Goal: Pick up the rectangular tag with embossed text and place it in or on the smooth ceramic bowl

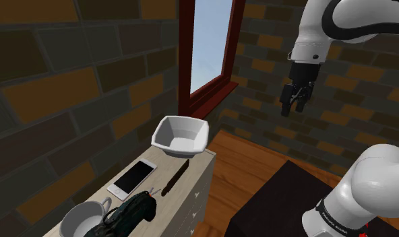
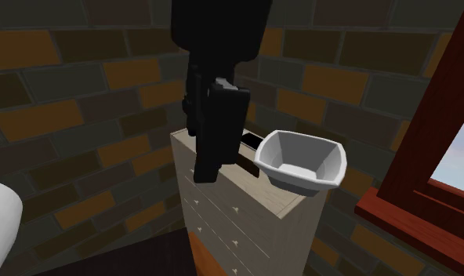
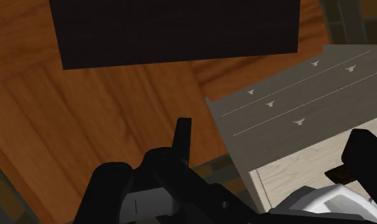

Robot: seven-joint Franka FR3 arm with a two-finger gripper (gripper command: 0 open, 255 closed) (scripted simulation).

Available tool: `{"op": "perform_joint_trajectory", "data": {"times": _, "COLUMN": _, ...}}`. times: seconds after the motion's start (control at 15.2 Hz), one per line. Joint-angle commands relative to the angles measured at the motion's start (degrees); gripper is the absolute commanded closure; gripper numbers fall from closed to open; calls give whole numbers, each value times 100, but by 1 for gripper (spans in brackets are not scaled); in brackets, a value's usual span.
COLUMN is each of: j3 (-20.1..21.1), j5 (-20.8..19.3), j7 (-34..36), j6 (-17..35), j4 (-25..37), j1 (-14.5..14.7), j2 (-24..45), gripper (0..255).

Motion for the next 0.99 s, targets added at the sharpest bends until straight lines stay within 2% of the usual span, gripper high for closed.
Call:
{"op": "perform_joint_trajectory", "data": {"times": 0.0, "j3": 0, "j5": 0, "j7": 0, "j6": 0, "j4": 0, "j1": 0, "j2": 0, "gripper": 0}}
{"op": "perform_joint_trajectory", "data": {"times": 0.46, "j3": 1574, "j5": 646, "j7": 1895, "j6": 733, "j4": -843, "j1": 105, "j2": -1117, "gripper": 0}}
{"op": "perform_joint_trajectory", "data": {"times": 0.92, "j3": 3486, "j5": 1250, "j7": 3843, "j6": 1531, "j4": -973, "j1": 94, "j2": -1303, "gripper": 0}}
